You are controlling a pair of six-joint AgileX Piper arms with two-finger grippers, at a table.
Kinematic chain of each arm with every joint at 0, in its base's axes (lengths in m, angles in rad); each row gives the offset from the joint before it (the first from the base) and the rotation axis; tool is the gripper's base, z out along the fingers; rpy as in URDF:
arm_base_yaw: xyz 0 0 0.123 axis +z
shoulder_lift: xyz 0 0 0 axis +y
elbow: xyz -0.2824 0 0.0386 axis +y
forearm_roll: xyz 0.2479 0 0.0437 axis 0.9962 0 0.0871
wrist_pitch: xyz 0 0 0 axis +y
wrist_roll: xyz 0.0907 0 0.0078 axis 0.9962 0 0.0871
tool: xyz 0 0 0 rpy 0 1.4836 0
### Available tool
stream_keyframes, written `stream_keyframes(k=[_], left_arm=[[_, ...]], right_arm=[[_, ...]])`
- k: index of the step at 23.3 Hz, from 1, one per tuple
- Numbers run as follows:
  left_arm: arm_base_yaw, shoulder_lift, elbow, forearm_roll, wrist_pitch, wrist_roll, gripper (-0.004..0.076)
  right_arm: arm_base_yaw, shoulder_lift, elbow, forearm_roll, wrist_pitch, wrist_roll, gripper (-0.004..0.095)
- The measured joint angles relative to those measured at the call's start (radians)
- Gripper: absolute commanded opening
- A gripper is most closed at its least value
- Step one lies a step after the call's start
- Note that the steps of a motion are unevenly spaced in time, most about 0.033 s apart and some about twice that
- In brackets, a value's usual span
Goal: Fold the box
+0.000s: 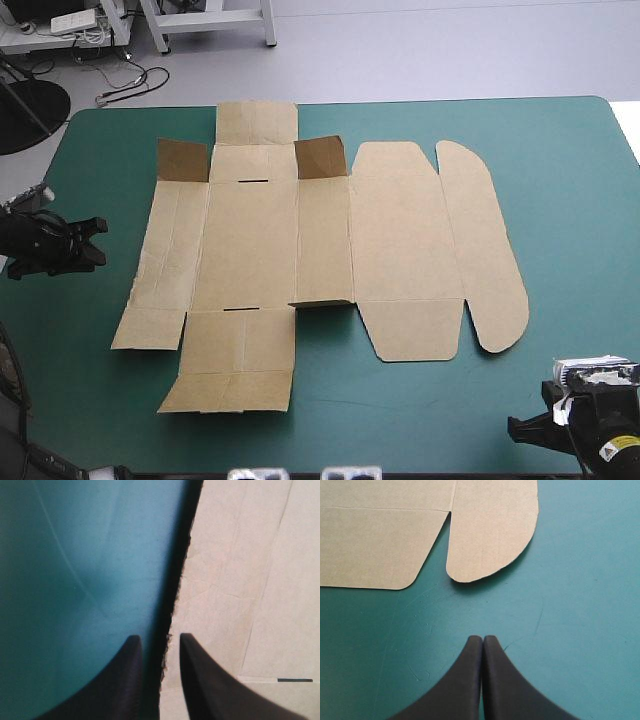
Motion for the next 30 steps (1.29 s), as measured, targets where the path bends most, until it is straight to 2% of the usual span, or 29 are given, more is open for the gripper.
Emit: stream_keyframes(k=[2, 10, 14, 30], left_arm=[[0.0, 0.016, 0.0, -0.008, 0.0, 0.011, 0.0425], [-0.022, 0.116, 0.002, -0.033, -0.004, 0.082, 0.042], [-0.062, 0.133, 0.04, -0.053, -0.007, 0.144, 0.0419], [-0.063, 0.163, 0.146, -0.209, -0.01, 0.224, 0.0419]], right_arm=[[0.0, 0.0, 0.0, 0.0, 0.0, 0.0, -0.002], [0.0, 0.0, 0.0, 0.001, 0.0, 0.0, -0.002], [0.0, 0.0, 0.0, 0.001, 0.0, 0.0, -0.002], [0.0, 0.0, 0.0, 0.001, 0.0, 0.0, -0.002]])
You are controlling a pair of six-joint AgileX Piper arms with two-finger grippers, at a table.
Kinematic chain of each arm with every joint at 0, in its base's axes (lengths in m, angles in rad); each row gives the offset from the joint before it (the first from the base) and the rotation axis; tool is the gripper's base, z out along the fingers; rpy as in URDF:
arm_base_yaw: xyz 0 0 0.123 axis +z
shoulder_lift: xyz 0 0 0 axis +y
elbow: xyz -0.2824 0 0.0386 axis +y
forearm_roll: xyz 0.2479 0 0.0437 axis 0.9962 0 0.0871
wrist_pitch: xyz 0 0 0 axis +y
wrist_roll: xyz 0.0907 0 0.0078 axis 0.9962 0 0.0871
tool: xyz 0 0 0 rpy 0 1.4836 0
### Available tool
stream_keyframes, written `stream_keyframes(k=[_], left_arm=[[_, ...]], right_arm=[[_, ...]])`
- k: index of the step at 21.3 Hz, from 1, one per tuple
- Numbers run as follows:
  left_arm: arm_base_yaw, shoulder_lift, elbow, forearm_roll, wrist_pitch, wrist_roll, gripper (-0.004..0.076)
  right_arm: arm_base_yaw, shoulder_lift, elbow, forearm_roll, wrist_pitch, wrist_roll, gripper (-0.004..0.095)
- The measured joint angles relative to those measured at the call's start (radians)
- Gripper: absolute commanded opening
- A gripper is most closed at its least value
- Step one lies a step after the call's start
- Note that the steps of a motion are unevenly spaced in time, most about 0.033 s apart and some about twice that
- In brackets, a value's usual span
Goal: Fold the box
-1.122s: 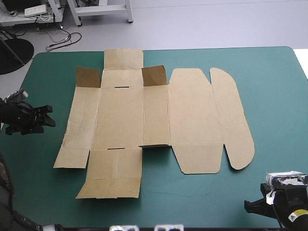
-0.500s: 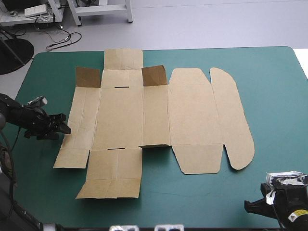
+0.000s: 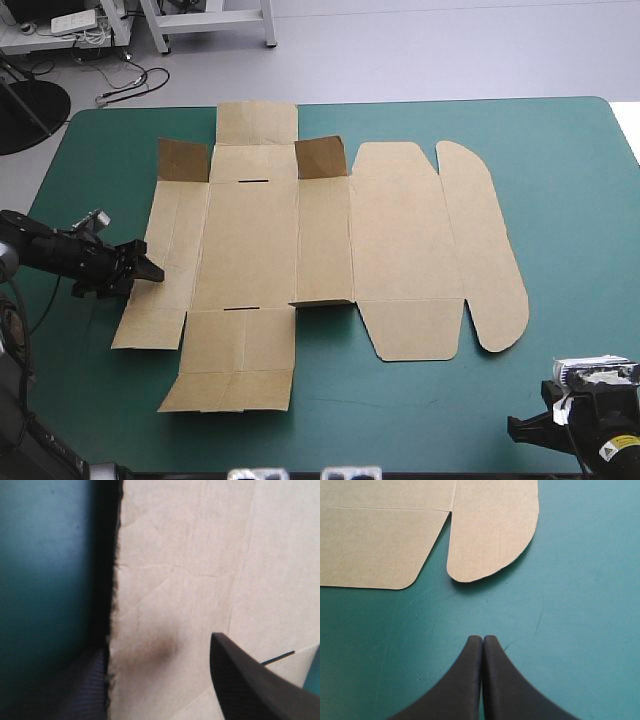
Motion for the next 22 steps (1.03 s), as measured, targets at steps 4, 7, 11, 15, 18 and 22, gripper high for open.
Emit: stream_keyframes(k=[4, 7, 11, 15, 18, 22], left_arm=[[-0.024, 0.023, 0.0, -0.071, 0.007, 0.013, 0.0419], [-0.073, 0.023, 0.0, -0.083, 0.002, 0.026, 0.0345], [-0.099, 0.038, 0.004, -0.077, -0.018, 0.025, -0.0009], [-0.122, 0.039, -0.027, -0.073, 0.004, 0.035, -0.0009], [-0.178, 0.016, -0.112, 0.027, 0.002, 0.042, -0.0009], [-0.27, -0.068, -0.263, 0.184, 0.01, 0.055, -0.0009]], right_arm=[[0.0, 0.0, 0.0, 0.0, 0.0, 0.0, -0.002], [0.0, 0.0, 0.0, 0.0, 0.0, 0.0, -0.002], [0.0, 0.0, 0.0, 0.0, 0.0, 0.0, -0.002], [0.0, 0.0, 0.0, 0.0, 0.0, 0.0, -0.002], [0.0, 0.0, 0.0, 0.0, 0.0, 0.0, -0.002], [0.0, 0.0, 0.0, 0.0, 0.0, 0.0, -0.002]])
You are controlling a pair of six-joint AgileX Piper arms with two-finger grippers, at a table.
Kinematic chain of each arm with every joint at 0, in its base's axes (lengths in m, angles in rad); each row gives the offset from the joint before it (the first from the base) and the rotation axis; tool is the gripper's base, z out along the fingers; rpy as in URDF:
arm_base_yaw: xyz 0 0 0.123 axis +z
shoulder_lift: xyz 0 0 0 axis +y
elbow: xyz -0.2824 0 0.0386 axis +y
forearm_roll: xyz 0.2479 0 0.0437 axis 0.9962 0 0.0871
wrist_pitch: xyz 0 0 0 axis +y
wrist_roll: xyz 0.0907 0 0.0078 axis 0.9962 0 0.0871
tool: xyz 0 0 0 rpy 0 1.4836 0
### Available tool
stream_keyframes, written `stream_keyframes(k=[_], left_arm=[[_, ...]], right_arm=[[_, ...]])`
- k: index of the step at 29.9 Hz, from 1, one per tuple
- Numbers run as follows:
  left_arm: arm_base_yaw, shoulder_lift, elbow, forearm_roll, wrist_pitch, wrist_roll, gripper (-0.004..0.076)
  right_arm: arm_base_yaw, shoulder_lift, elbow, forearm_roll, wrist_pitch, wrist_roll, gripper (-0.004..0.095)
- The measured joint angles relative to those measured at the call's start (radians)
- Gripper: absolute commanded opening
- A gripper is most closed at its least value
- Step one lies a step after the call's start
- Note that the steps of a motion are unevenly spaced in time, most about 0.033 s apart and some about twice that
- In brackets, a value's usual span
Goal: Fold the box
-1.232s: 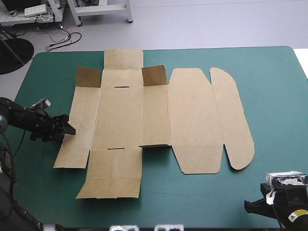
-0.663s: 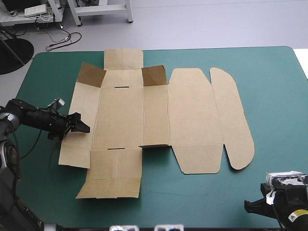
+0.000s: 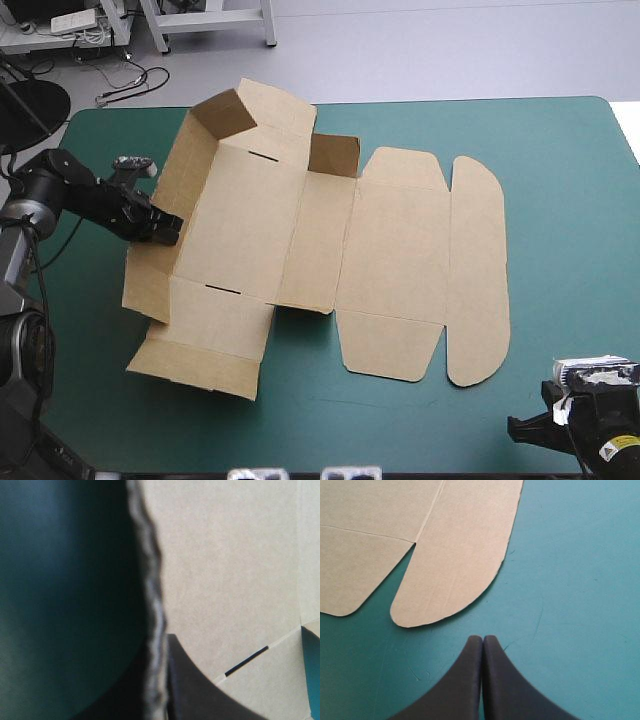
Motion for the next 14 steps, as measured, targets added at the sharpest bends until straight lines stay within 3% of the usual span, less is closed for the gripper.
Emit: stream_keyframes(k=[14], left_arm=[[-0.349, -0.164, -0.217, 0.312, -0.018, 0.115, -0.0009]], right_arm=[[0.0, 0.0, 0.0, 0.0, 0.0, 0.0, -0.002]])
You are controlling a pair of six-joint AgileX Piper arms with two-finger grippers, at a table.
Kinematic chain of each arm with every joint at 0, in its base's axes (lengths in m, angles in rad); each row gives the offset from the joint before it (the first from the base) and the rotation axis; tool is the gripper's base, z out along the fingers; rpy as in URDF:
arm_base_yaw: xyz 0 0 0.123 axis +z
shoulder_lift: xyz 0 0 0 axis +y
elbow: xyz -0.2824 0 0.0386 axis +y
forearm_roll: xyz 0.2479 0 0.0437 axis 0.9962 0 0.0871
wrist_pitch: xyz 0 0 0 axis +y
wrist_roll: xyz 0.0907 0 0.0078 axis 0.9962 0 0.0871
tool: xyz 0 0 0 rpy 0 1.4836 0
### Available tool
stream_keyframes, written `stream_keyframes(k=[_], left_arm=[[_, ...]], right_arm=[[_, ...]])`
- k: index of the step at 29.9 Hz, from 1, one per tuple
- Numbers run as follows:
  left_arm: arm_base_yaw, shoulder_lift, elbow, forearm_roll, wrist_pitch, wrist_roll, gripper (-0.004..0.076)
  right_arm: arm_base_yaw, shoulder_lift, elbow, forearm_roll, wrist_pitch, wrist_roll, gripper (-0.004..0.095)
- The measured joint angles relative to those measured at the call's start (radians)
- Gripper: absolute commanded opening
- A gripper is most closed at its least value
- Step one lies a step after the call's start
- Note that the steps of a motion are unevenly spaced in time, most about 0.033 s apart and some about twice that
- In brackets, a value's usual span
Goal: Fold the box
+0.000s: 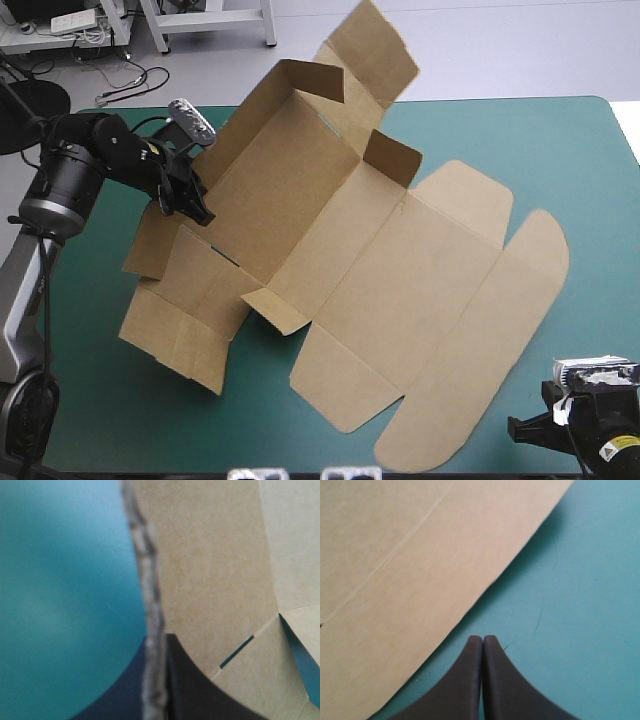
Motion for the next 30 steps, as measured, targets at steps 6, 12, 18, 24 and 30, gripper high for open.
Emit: stream_keyframes(k=[6, 12, 18, 24, 30], left_arm=[[-0.168, -0.001, -0.01, 0.192, -0.049, 0.014, -0.0009], [-0.339, -0.001, -0.01, 0.298, -0.134, 0.02, -0.001], [-0.539, -0.001, -0.01, 0.516, -0.214, -0.007, -0.001], [-0.662, 0.009, 0.008, 0.719, -0.318, -0.137, -0.001], [-0.687, 0.026, 0.088, 0.804, -0.341, -0.278, -0.001]], right_arm=[[0.001, 0.0, 0.0, 0.0, 0.0, 0.0, -0.002], [0.001, 0.0, 0.0, 0.0, 0.0, 0.0, -0.002], [0.001, 0.0, 0.0, 0.0, 0.0, 0.0, -0.002], [0.001, 0.0, 0.0, 0.0, -0.001, 0.011, -0.002], [0.001, 0.0, -0.017, 0.0, -0.008, 0.039, -0.002]])
